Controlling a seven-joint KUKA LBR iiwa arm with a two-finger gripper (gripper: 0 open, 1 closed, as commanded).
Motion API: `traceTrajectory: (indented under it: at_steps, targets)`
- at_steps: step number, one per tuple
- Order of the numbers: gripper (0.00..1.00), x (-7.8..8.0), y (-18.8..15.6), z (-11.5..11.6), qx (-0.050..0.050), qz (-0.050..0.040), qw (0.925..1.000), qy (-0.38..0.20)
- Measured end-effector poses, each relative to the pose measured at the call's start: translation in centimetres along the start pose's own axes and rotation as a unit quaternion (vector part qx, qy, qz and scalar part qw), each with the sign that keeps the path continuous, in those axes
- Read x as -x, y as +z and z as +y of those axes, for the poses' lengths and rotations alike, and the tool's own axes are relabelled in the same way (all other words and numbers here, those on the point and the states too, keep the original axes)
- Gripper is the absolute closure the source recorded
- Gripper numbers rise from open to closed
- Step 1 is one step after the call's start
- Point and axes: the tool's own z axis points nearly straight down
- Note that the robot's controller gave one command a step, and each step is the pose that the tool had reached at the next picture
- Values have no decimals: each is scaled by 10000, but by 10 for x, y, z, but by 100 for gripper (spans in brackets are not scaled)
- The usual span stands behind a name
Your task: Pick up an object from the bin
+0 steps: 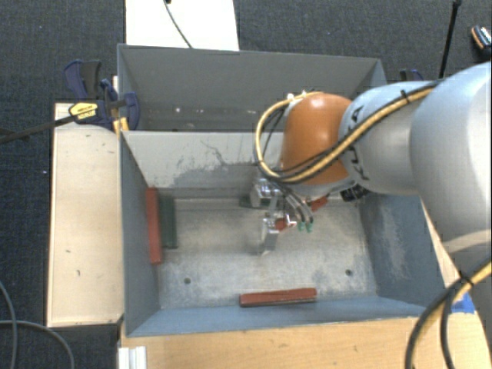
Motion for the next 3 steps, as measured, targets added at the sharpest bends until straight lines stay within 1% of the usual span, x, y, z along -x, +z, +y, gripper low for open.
traceTrajectory:
  at_steps: [1, 2, 3]
  targets:
    - [0, -18, 4, -71, -34, 31, 10000, 6]
    - [100, -17, 3, -66, -20, 14, 10000, -17]
    - [100, -16, -111, -58, -17, -19, 10000, 52]
